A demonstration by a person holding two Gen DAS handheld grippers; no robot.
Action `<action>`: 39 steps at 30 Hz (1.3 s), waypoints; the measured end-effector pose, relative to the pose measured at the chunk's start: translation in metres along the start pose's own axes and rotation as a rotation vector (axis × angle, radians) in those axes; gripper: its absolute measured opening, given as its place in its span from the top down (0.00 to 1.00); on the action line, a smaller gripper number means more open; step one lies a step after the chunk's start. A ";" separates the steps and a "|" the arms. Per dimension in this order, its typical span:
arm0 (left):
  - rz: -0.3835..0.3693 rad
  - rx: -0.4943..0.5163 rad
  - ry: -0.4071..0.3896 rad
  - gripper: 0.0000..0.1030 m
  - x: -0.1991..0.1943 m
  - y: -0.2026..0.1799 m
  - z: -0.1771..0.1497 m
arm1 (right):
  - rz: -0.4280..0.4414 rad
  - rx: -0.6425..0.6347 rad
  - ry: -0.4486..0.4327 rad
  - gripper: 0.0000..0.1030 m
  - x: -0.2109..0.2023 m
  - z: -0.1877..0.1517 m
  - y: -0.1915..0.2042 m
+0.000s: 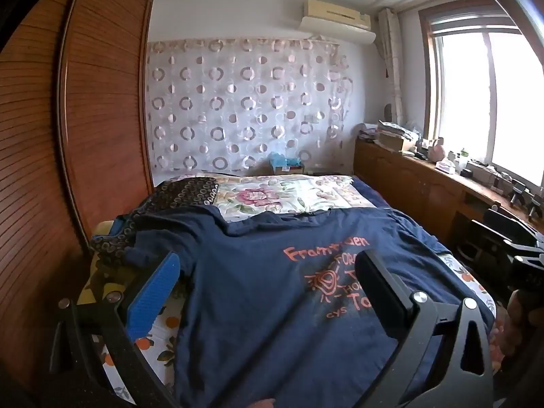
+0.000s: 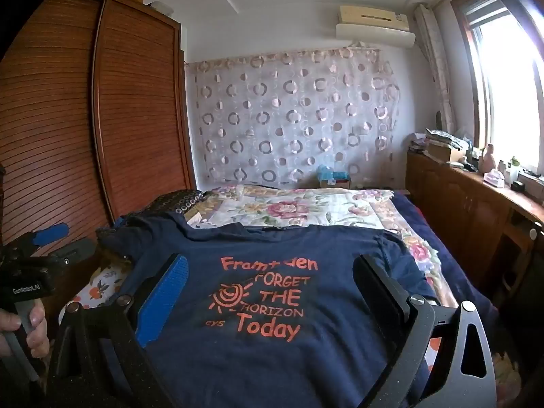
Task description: Fold small clothes
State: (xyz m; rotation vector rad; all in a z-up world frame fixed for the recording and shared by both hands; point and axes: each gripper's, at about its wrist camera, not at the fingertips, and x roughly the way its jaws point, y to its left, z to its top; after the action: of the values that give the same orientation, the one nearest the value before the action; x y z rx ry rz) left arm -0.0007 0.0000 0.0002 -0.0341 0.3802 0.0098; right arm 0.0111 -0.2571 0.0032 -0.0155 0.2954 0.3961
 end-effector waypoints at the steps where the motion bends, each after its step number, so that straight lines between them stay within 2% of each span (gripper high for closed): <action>1: 0.003 -0.001 0.003 0.00 0.000 0.000 0.000 | -0.001 0.002 0.004 0.05 0.000 0.000 0.000; 39: 0.010 -0.001 -0.006 0.00 -0.002 0.001 -0.003 | 0.006 0.016 0.011 0.05 0.000 0.000 -0.001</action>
State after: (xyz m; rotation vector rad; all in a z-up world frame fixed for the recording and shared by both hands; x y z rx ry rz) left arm -0.0041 0.0006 -0.0016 -0.0336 0.3739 0.0199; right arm 0.0112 -0.2578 0.0034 -0.0006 0.3096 0.4000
